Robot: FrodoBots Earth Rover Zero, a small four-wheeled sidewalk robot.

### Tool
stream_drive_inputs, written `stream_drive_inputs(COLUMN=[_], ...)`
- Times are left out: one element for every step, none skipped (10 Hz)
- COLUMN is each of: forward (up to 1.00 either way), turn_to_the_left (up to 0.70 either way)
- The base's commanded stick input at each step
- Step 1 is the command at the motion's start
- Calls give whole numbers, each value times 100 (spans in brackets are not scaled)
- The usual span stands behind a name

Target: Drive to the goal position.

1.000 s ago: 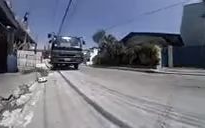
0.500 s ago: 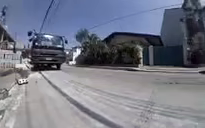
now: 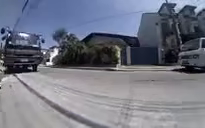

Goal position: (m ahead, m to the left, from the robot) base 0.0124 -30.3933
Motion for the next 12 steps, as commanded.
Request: stream_drive_inputs(forward=[0,0,0,0,0,0,0,0,0,0,0,0], turn_to_the_left=[-70,-70,-70,-70,-70,-70,-70,-70,-70,-70,-70,-70])
